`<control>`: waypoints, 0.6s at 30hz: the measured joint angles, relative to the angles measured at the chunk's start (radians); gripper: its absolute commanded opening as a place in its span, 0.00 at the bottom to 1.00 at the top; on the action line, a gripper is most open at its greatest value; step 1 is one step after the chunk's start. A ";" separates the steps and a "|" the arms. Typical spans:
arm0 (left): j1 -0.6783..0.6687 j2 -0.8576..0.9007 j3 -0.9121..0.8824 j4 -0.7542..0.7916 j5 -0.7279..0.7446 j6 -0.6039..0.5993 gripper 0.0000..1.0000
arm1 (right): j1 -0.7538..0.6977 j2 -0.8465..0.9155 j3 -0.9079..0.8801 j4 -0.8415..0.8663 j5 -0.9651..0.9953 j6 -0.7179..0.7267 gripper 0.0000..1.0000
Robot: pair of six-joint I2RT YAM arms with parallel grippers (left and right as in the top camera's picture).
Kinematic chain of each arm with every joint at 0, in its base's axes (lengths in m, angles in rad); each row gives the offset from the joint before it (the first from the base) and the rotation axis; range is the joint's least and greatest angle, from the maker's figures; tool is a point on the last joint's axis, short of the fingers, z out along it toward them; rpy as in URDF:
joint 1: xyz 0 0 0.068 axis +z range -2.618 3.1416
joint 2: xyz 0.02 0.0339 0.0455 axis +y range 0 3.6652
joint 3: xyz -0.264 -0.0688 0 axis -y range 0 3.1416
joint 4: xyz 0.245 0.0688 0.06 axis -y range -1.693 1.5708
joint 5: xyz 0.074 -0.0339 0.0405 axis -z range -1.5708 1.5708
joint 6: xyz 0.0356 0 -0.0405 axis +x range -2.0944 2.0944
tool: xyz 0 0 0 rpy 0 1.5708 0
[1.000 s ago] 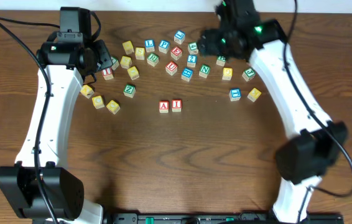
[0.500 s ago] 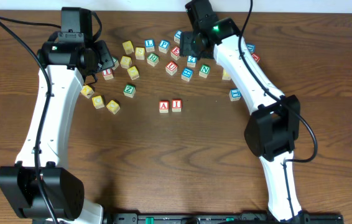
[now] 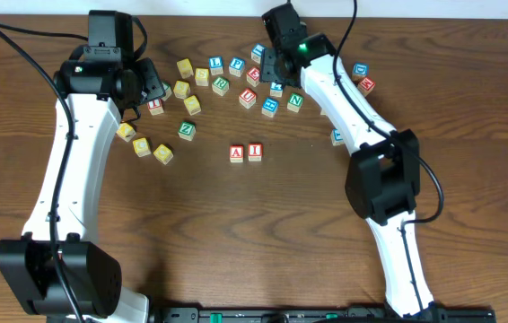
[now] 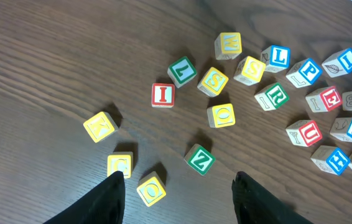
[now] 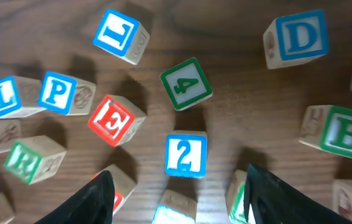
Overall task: Spell out AI2
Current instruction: 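Move the right gripper over the blue 2 block at the pile's right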
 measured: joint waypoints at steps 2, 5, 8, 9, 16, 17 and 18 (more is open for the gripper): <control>0.000 0.000 0.000 0.000 0.000 0.000 0.55 | 0.000 0.016 0.000 0.008 0.000 0.002 0.63; 0.000 0.000 0.000 0.000 0.000 0.000 0.55 | 0.000 0.028 0.000 0.020 0.002 0.007 0.63; 0.000 0.000 0.000 0.000 0.000 0.000 0.55 | 0.000 0.039 0.000 0.029 0.003 0.013 0.63; 0.000 0.000 0.000 0.000 0.000 0.000 0.55 | 0.000 0.045 0.000 0.033 0.003 0.014 0.63; 0.000 0.000 0.000 0.000 0.000 0.000 0.55 | 0.000 0.089 0.000 0.047 0.003 0.021 0.61; 0.000 0.000 0.000 0.000 0.000 0.000 0.55 | 0.000 0.092 0.000 0.049 0.004 0.022 0.61; 0.000 0.000 0.000 0.000 0.000 0.000 0.55 | 0.000 0.095 0.000 0.051 0.003 0.024 0.60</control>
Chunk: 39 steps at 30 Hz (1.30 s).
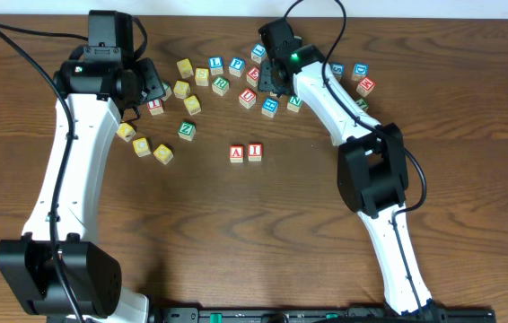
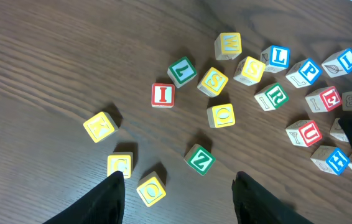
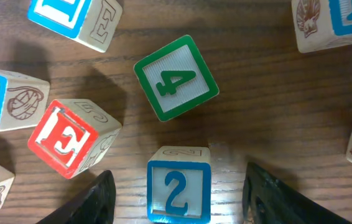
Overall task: Spell out AI2
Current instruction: 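Move the right gripper over the blue 2 block at the pile's right, then lower the right gripper and close on the blue 2 block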
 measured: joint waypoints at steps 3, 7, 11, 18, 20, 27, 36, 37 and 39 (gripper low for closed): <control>0.000 0.000 0.000 0.000 0.000 0.000 0.55 | 0.000 0.007 0.000 0.013 0.000 0.001 0.57; 0.000 0.000 0.000 0.000 0.000 0.000 0.55 | 0.000 0.015 0.000 0.025 0.001 0.006 0.50; 0.000 0.000 0.000 0.000 0.000 0.000 0.55 | 0.000 0.025 0.000 0.031 0.002 0.008 0.48; 0.000 0.000 0.000 0.000 0.000 0.000 0.55 | 0.000 0.039 0.000 0.035 0.004 0.018 0.44; 0.000 0.000 0.000 0.000 0.000 0.000 0.55 | 0.000 0.040 0.000 0.036 0.014 0.019 0.41; 0.000 0.000 0.000 0.000 0.000 0.000 0.55 | 0.000 0.040 0.000 0.037 0.025 0.021 0.32; 0.000 0.000 0.000 0.000 0.000 0.000 0.55 | 0.000 0.040 0.002 0.029 0.026 -0.108 0.25; 0.000 0.000 0.000 0.000 0.000 0.000 0.55 | 0.000 0.040 0.003 0.026 0.027 -0.116 0.25; 0.000 0.000 0.000 0.000 0.000 0.000 0.55 | 0.000 0.040 0.004 0.026 0.027 -0.130 0.25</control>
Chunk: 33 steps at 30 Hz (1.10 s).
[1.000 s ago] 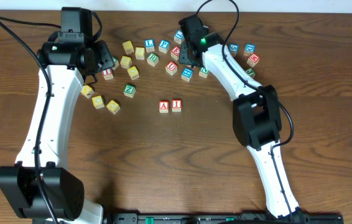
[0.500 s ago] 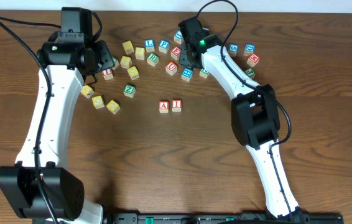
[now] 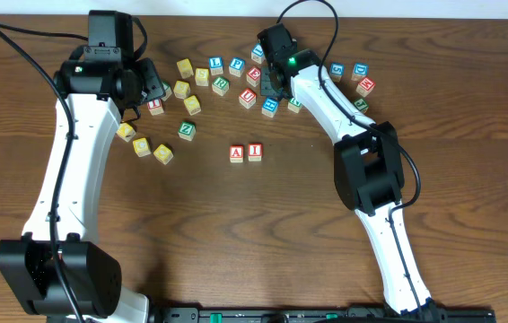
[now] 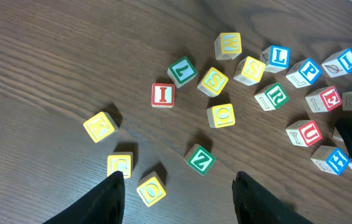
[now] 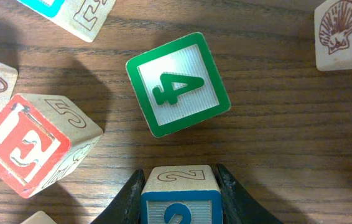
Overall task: Spell out AI2
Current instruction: 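Lower the right gripper and close on the blue 2 block, then carry the blue 2 block right of the I block and release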
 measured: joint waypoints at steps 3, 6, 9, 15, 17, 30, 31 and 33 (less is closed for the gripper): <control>0.000 0.000 0.000 0.000 0.000 0.000 0.55 | 0.000 0.000 0.000 -0.002 0.000 -0.010 0.25; 0.000 0.000 0.000 0.000 0.000 0.000 0.56 | 0.000 -0.003 0.000 -0.003 -0.001 -0.017 0.25; 0.000 0.000 0.000 0.000 0.000 0.000 0.55 | 0.000 -0.021 0.000 -0.008 -0.001 -0.021 0.23; 0.000 0.000 0.000 0.000 0.000 0.000 0.55 | 0.000 -0.153 0.000 -0.100 -0.006 -0.025 0.19; 0.000 0.000 0.000 0.001 0.000 0.000 0.55 | 0.000 -0.222 0.001 -0.172 -0.014 -0.025 0.18; 0.000 0.000 0.000 0.001 0.000 0.000 0.55 | 0.008 -0.446 -0.007 -0.607 -0.060 -0.027 0.20; 0.000 0.000 0.000 0.001 0.000 0.000 0.55 | 0.013 -0.443 -0.027 -0.600 -0.060 -0.025 0.20; 0.000 0.000 0.000 0.001 0.000 0.000 0.55 | 0.026 -0.442 -0.084 -0.570 -0.060 -0.019 0.20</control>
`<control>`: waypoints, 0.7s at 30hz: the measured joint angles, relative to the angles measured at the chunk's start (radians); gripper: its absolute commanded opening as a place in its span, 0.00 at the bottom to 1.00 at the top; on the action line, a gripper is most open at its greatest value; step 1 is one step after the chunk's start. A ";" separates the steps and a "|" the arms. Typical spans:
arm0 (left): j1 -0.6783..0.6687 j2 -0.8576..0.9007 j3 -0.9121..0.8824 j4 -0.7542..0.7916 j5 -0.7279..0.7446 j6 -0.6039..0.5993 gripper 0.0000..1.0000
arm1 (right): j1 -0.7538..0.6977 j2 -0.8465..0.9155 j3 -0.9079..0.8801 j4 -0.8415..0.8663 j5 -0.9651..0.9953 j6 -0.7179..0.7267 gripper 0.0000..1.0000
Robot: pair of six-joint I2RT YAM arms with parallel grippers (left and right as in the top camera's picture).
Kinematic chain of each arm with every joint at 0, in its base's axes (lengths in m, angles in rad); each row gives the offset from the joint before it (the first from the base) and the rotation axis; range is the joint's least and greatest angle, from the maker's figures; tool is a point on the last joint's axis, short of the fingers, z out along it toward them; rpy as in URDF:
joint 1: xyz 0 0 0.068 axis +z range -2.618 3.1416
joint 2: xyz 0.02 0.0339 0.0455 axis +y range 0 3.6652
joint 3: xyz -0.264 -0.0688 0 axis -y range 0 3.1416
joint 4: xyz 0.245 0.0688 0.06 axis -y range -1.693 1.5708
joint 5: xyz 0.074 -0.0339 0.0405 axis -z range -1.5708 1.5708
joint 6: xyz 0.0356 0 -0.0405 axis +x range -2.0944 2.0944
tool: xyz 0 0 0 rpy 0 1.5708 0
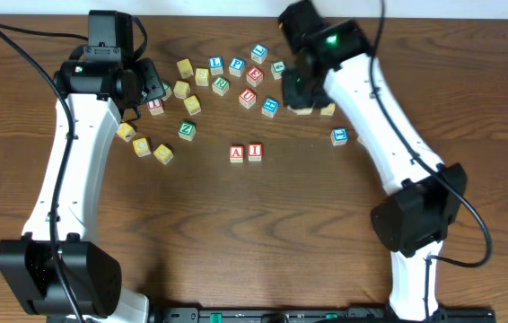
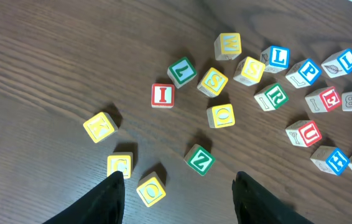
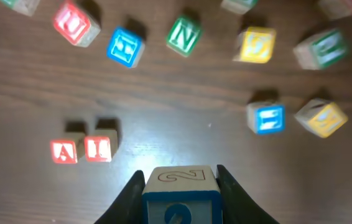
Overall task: Spell out AI2
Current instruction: 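Carry the blue 2 block right of the I block and release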
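The blue "2" block (image 3: 180,188) is off the table, and my right gripper (image 3: 180,177) is shut on it, a finger on each side. Far below it, to the left, the red "A" block (image 3: 63,151) and red "I" block (image 3: 98,149) sit side by side on the wood; overhead they are A (image 1: 237,153) and I (image 1: 254,152). The right gripper (image 1: 295,90) hangs up and to the right of that pair overhead, and the "2" does not show there. My left gripper (image 2: 179,193) is open over the left cluster, holding nothing.
Loose blocks lie in an arc behind the pair: red U (image 3: 75,22), green N (image 3: 184,35), yellow S (image 3: 254,45), blue E (image 3: 267,118). Under the left gripper lie yellow O (image 2: 151,189), green Z (image 2: 199,159) and a second red I (image 2: 162,94).
The right gripper, then shut on the "2" down on the table beside the green 4, now holds it high above the table, with the A and I pair in its view. The left arm is unchanged.
The right gripper was open well above the "2" among the far blocks. Then it was lower, open astride the block, then shut on it on the table. Now the block is held up off the table. The left gripper stayed open in place.
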 measured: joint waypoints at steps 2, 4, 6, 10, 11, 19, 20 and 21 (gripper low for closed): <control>0.000 0.000 0.000 0.000 0.000 0.000 0.55 | 0.021 0.002 -0.075 0.047 -0.003 0.010 0.17; 0.000 0.000 0.000 0.000 0.000 0.000 0.55 | 0.041 0.005 -0.162 0.114 -0.004 0.027 0.17; 0.000 0.000 0.000 0.000 0.000 0.000 0.55 | 0.060 0.010 -0.246 0.208 -0.006 0.048 0.17; 0.000 0.000 0.000 0.000 0.000 0.000 0.55 | 0.087 0.014 -0.392 0.370 -0.006 0.077 0.18; 0.000 0.000 0.000 0.000 0.000 0.000 0.55 | 0.092 0.015 -0.422 0.403 -0.005 0.080 0.18; 0.000 0.005 0.000 0.000 0.000 0.000 0.55 | 0.114 0.016 -0.536 0.524 0.026 0.118 0.17; 0.000 0.007 0.000 0.000 0.000 0.000 0.55 | 0.114 0.016 -0.537 0.533 0.029 0.121 0.17; 0.000 0.010 0.000 0.000 0.000 0.000 0.55 | 0.114 0.016 -0.538 0.541 0.031 0.124 0.18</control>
